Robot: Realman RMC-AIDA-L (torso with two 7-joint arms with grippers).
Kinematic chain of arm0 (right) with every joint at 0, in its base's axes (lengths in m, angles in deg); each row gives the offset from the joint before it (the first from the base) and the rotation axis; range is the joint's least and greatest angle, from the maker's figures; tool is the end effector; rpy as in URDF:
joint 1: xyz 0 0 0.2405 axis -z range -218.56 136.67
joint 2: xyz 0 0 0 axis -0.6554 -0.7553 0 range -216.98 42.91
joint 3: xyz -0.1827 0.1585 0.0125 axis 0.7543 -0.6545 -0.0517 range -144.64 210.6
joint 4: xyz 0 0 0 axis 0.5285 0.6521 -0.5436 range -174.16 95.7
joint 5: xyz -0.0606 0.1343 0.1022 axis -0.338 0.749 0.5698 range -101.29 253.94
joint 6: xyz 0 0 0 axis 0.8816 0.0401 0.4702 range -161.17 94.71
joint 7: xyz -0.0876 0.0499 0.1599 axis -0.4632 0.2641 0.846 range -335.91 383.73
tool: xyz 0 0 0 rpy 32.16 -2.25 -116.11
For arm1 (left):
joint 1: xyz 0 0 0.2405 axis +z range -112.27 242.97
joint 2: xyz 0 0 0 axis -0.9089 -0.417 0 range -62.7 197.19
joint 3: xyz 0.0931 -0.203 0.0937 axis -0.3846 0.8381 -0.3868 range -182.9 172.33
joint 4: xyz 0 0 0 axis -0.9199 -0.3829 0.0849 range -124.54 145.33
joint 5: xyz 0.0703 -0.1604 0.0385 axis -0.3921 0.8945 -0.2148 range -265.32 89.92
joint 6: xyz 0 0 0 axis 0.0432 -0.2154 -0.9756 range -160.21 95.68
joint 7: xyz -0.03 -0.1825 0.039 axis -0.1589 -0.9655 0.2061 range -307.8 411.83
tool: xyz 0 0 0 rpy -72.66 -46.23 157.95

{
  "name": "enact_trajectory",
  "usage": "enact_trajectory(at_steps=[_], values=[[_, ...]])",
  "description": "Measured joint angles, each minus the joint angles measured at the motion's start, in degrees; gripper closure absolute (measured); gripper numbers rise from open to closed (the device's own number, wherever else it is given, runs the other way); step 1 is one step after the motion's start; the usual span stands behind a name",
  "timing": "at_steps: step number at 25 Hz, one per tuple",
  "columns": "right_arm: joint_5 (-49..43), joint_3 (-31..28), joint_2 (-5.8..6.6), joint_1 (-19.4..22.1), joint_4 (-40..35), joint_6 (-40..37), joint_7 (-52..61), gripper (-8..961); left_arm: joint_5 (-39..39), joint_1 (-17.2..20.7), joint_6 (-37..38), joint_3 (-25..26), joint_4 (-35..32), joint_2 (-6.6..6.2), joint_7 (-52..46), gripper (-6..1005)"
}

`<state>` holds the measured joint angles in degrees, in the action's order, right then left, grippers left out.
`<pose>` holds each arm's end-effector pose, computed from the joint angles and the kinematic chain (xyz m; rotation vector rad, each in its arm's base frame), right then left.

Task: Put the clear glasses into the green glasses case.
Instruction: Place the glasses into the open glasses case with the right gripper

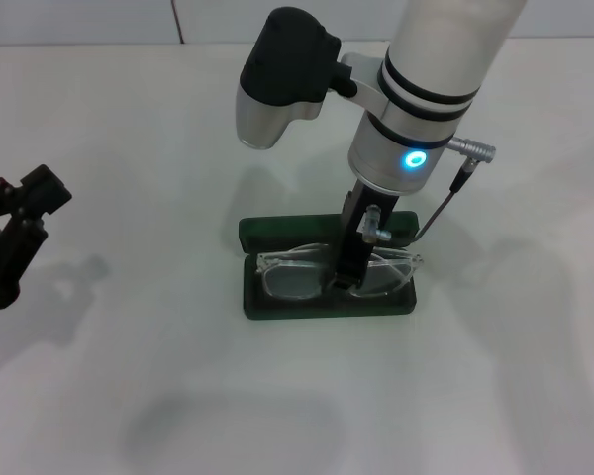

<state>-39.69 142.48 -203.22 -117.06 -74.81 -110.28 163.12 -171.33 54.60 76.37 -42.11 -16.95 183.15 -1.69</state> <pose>0.0781 0.3342 -0.1257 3.0050 -0.3361 0.8103 -0.2437 0.2354 0.0486 -2.2021 -0.3346 -1.2267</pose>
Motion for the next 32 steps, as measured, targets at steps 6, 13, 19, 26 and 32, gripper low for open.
enact_trajectory(at_steps=[6, 13, 19, 26, 32], values=[[0.01, 0.19, 0.0, -0.08, 0.0, 0.19, -0.05, 830, -0.71, 0.0, -0.01, 0.0, 0.18, 0.14, 0.75, 898], [0.01, 0.25, 0.0, -0.04, 0.7, -0.24, -0.47, 824, -0.75, 0.1, -0.01, 0.0, 0.19, 0.14, 0.8, 897], [-0.08, 0.29, 0.0, 0.28, 0.79, -0.18, -0.62, 817, -0.77, 0.12, -0.02, 0.0, 0.19, 0.12, 0.8, 897], [-0.63, 0.02, 0.0, -0.01, 0.41, -1.52, -0.29, 814, -0.84, 0.27, -0.17, 0.0, 0.19, 0.17, 0.8, 896], [-1.15, -0.29, 0.0, -0.41, 0.08, -2.21, -0.12, 812, -0.84, 0.08, -0.31, 0.0, 0.86, 0.19, 0.83, 896]])
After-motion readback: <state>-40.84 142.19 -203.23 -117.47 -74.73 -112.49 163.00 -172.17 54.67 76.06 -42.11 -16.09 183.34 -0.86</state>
